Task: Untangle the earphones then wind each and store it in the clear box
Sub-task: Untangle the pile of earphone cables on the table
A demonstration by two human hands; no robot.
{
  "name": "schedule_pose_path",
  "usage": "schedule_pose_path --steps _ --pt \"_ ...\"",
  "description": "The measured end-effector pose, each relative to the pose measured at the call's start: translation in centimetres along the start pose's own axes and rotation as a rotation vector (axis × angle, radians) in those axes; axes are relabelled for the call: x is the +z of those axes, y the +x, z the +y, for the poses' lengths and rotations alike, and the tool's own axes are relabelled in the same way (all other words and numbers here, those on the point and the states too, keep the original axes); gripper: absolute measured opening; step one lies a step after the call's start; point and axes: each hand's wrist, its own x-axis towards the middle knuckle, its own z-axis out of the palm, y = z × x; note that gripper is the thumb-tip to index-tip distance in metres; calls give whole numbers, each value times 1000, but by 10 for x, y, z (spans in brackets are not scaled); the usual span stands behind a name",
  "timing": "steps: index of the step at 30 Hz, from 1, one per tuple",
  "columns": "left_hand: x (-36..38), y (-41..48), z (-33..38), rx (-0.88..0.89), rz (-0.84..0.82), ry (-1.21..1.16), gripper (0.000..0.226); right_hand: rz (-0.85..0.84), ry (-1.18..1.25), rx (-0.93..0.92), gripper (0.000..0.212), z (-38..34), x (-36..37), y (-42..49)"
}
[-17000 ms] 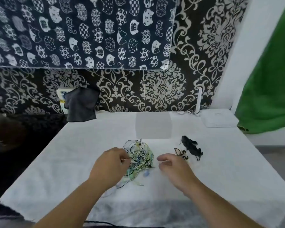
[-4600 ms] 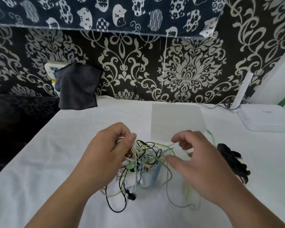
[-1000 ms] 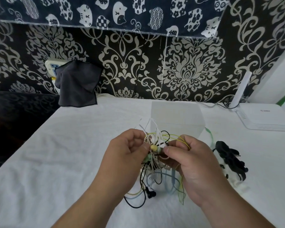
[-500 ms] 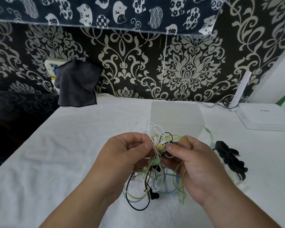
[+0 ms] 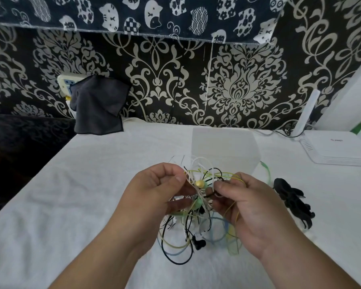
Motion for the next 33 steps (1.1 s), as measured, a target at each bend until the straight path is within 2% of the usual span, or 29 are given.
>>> schedule_pose_path --steps 3,6,8,10,13,14,15,17,21,26,29,33 --pt "2 0 0 30 10 9 16 17 41 5 18 1 0 1" --pt "1 1 0 69 55 35 16 28 147 18 31 0 -2 3" --pt "0 2 -1 117 100 96 18 13 161 9 32 -1 -3 3" --pt "0 3 -1 159 148 124 16 -63 79 -38 25 -1 -2 1" --pt "0 3 -3 166 175 88 9 -214 -118 -173 38 1 1 -6" --pt "1 3 -4 159 179 71 8 -235 -233 -225 34 2 2 -8" --pt "3 2 -5 149 180 49 8 -228 -349 -276 30 3 5 -11" --pt "7 1 -6 112 173 -11 10 -169 -504 -364 40 5 6 -12" --pt "13 -2 -8 43 176 -124 20 0 -555 -478 57 7 9 -12" --pt "13 -1 -7 81 202 -134 23 119 -660 -524 52 10 3 -5" --pt "12 0 -9 150 265 -15 22 117 -662 -528 48 8 3 -5" --pt "12 -1 -6 200 312 131 22 -3 -534 -487 49 7 6 -10"
